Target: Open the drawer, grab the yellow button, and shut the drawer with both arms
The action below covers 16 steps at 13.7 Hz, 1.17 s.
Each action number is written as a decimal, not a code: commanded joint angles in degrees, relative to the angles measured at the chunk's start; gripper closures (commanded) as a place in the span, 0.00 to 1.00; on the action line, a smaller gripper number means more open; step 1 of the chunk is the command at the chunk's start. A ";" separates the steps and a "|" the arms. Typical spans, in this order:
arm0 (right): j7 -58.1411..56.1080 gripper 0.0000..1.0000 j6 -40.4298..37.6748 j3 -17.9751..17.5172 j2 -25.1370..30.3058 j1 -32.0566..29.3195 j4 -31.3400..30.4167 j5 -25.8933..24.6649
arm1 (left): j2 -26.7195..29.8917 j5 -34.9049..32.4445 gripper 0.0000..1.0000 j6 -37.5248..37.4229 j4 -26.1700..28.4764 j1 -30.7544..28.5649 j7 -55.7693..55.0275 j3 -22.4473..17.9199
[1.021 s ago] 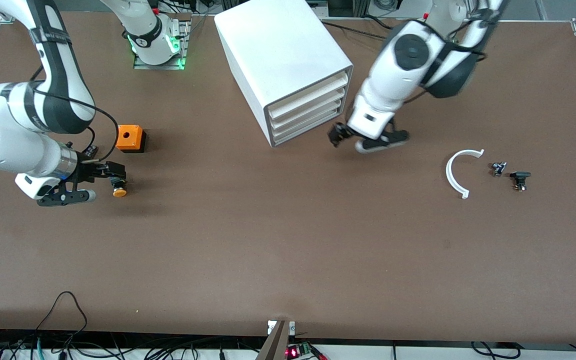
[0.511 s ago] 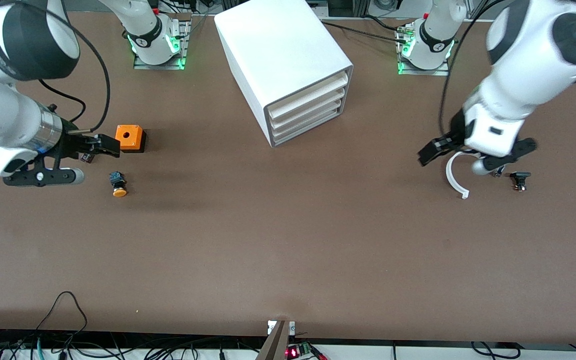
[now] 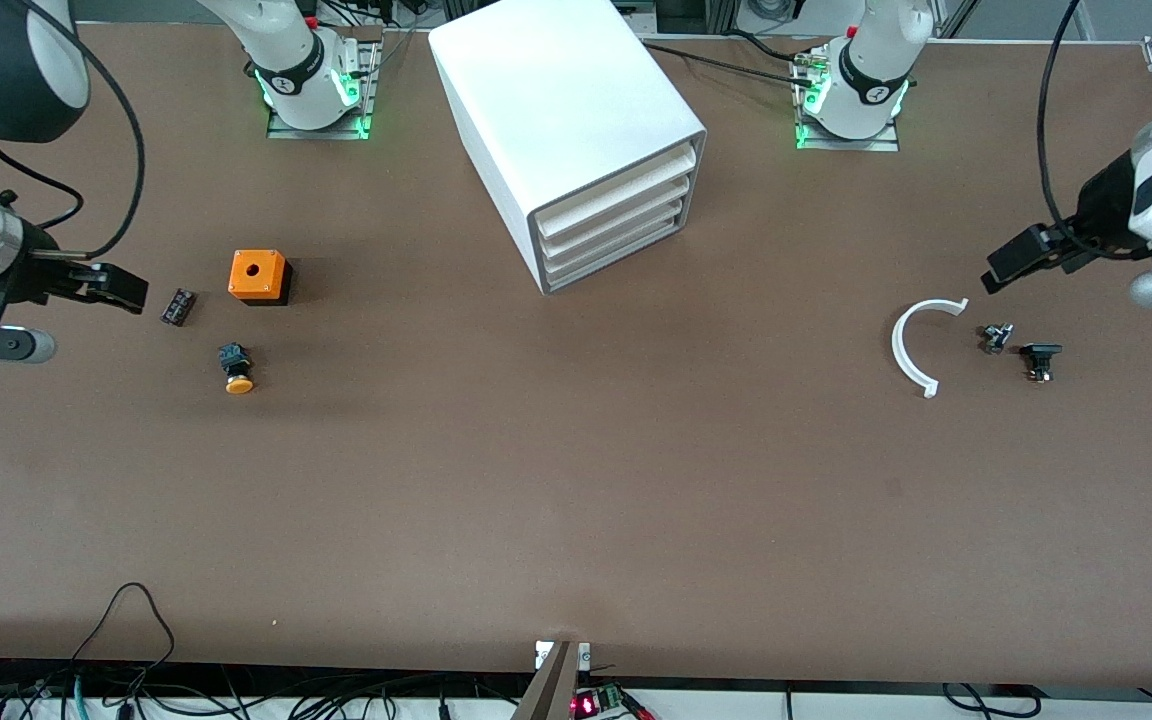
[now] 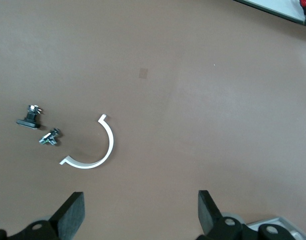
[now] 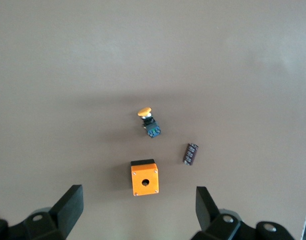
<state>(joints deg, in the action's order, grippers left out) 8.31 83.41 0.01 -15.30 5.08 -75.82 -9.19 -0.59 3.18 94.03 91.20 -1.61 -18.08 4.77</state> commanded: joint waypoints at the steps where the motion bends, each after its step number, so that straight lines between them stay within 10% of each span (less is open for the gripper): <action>1: -0.49 0.00 1.22 1.56 3.69 -0.16 -5.28 1.80 | 1.64 -3.25 0.00 -1.39 0.21 0.55 7.85 -0.46; 16: -8.22 0.00 12.39 5.08 14.42 -3.33 -22.70 7.17 | 0.86 -3.35 0.00 -3.85 -0.85 0.11 11.05 -1.96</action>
<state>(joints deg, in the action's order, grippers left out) 1.23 94.28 4.18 -2.37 1.87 -96.43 -3.13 0.42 1.04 91.04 91.33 -1.60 -8.41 2.89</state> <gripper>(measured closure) 0.000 0.000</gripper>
